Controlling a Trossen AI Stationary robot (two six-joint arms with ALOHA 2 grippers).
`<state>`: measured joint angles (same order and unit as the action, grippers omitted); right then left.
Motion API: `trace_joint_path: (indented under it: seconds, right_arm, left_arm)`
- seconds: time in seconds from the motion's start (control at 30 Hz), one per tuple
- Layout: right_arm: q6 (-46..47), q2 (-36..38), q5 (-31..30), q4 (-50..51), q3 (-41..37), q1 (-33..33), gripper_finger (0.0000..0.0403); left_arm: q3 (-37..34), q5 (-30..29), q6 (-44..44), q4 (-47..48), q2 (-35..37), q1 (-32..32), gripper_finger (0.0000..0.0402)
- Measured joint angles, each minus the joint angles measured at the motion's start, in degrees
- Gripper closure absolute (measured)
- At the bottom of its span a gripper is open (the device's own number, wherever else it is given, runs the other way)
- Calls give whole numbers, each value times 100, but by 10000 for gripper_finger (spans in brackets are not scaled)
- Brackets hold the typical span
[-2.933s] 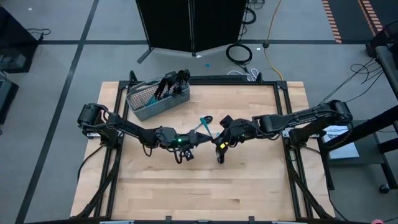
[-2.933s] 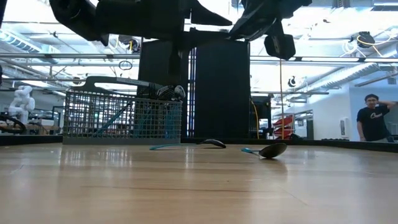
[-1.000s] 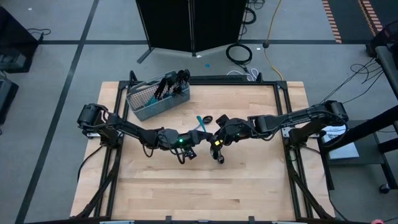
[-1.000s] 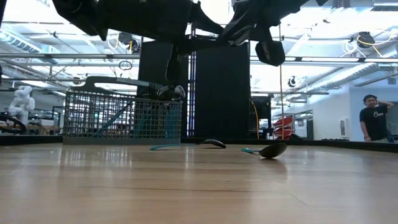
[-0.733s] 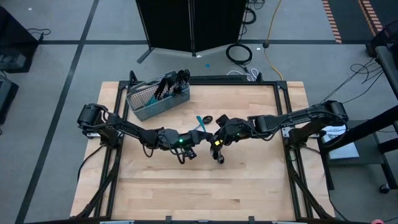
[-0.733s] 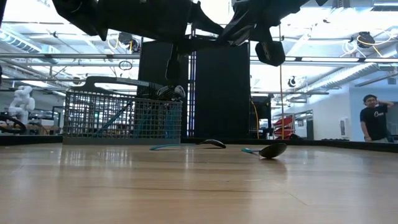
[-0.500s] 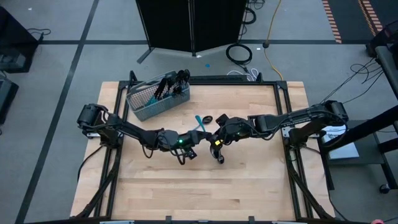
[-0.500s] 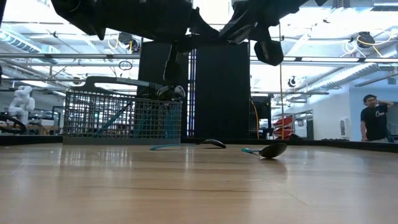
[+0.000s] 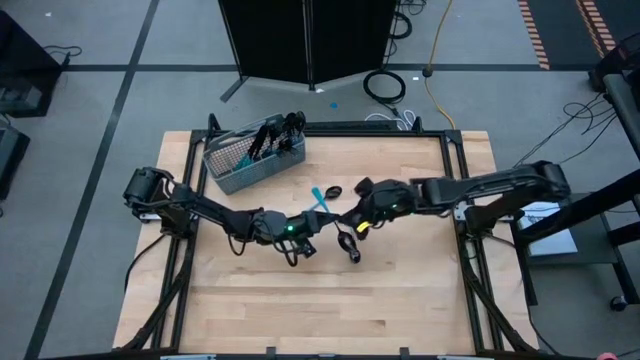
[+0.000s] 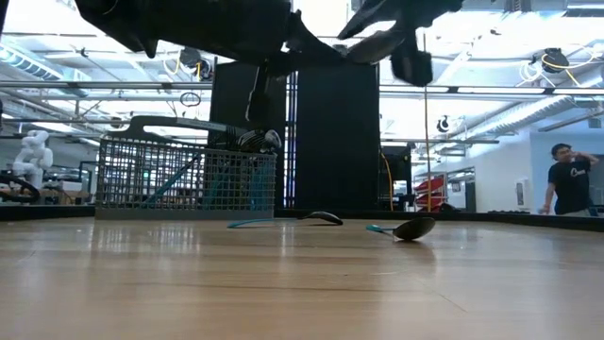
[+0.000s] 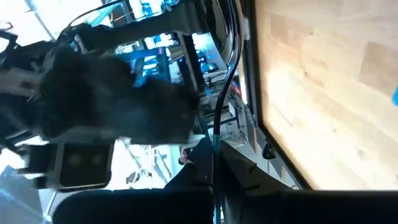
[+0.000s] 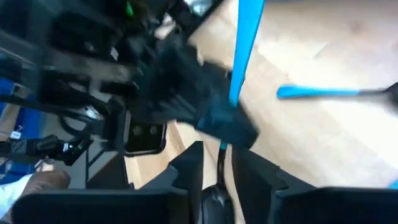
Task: Sort silverware
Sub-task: Put the blue spoon in the silverware rack
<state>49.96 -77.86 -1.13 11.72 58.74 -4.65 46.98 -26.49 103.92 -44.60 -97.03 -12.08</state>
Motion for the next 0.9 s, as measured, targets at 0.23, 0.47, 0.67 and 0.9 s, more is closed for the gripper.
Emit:
trace_joint_path:
  seconds: [0.23, 0.47, 0.67, 0.9]
  right_arm:
    - [-398, 929, -1209, 1040, 4, -152, 305]
    - [-397, 1381, -2973, 1887, 4, -699, 305]
    - [-294, 1069, -3708, 2190, 2, -1065, 305]
    - [-294, 488, -4135, 2392, -2, -1201, 305]
  left_arm:
    - [-5, -68, -1212, 64, 58, 70, 401]
    - [-222, 638, -3296, 83, 889, 934, 401]
    - [-236, 2403, -6398, 247, 1729, 2572, 401]
    - [-204, 3663, -8953, 284, 1541, 4362, 402]
